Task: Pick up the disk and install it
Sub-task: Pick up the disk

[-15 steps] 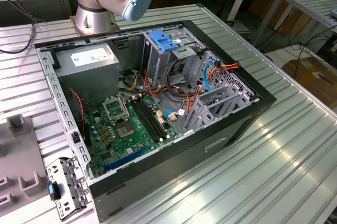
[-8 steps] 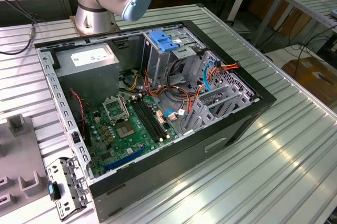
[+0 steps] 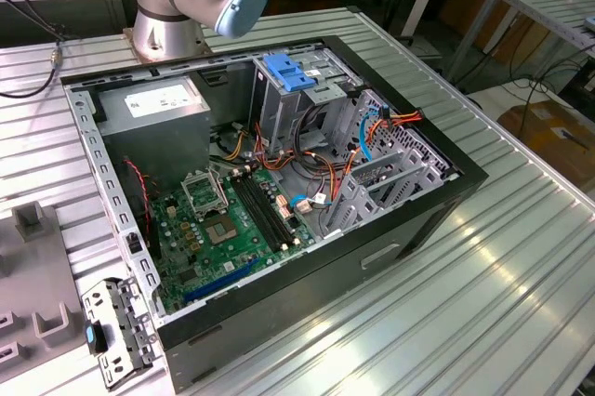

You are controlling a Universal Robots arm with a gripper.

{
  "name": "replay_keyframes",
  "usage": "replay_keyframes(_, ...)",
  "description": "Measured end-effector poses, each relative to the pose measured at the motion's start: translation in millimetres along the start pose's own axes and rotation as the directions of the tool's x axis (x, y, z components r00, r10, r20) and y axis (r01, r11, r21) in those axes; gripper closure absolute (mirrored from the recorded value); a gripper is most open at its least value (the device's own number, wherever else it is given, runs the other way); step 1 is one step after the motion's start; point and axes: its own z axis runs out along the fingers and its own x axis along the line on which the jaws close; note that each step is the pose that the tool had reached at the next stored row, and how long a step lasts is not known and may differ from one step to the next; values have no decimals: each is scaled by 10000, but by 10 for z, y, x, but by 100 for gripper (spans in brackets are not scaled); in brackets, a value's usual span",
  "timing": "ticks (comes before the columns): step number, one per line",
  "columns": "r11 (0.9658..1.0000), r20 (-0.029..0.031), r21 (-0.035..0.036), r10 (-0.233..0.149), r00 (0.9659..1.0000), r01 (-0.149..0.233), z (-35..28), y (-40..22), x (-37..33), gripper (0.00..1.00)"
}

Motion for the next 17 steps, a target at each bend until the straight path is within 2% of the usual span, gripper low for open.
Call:
replay_keyframes(5,10000,5,3,0,10000,0,4,-1,-1,36)
replay_keyframes(6,10000,5,2,1,10000,-1,7,-2,-1,38)
replay_keyframes(7,10000,6,4,0,10000,0,15,-3,0,45)
replay_keyframes(15,10000,6,3,41,10000,-41,26,-13,5,45)
replay_keyframes(17,9998,5,4,175,9998,-175,29,-21,5,47)
